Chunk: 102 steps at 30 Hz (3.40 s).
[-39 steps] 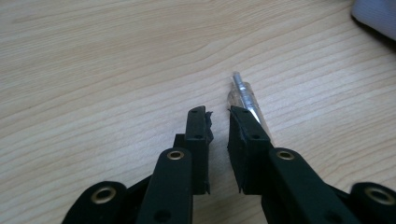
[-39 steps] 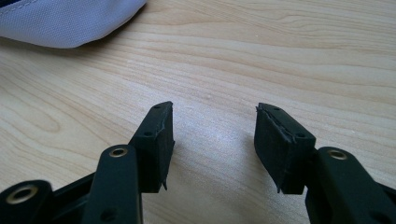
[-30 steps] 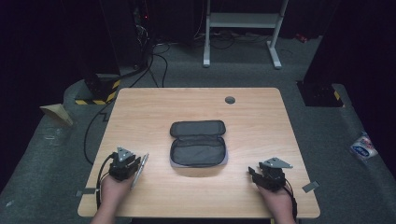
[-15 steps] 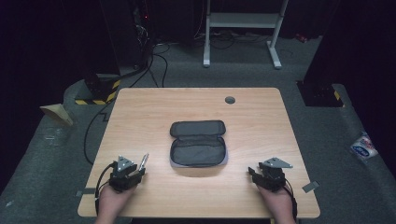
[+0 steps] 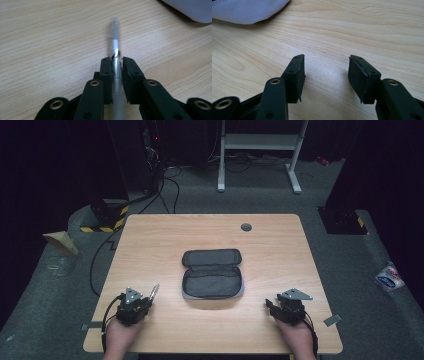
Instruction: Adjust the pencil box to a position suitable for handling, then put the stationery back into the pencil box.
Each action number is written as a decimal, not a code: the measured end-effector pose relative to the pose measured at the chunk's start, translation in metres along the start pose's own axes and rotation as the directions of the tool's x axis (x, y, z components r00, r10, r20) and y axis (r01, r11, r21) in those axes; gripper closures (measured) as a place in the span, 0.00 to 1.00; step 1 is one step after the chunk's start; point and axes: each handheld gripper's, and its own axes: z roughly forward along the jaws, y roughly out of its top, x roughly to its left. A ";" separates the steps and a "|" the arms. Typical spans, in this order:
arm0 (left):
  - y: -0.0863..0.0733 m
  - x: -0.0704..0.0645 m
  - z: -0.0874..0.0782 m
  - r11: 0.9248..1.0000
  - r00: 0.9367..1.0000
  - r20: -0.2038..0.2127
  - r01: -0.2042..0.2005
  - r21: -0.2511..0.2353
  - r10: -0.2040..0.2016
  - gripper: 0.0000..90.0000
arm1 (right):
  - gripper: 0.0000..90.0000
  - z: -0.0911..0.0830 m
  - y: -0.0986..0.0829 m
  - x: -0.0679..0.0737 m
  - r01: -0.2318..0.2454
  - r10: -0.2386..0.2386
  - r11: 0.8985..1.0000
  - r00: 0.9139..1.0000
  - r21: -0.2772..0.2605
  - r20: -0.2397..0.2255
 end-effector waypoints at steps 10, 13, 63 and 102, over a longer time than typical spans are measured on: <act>-0.001 0.002 -0.001 1.000 1.000 0.014 -0.004 -0.002 0.004 0.88 | 0.51 0.001 0.001 0.001 0.006 -0.006 1.000 1.000 0.002 0.008; 0.000 0.002 -0.001 1.000 1.000 0.014 0.004 -0.015 -0.003 0.88 | 0.51 0.001 0.001 0.000 -0.003 0.003 1.000 1.000 0.002 0.003; 0.078 -0.029 -0.026 0.972 0.996 0.039 -0.069 -0.224 0.080 0.88 | 0.43 0.002 0.001 0.003 0.040 -0.040 0.999 0.999 0.015 0.013; 0.117 -0.059 -0.009 0.945 0.955 0.182 -0.182 -0.270 0.236 0.88 | 0.43 0.003 0.002 0.004 0.033 -0.034 0.999 0.999 0.015 0.020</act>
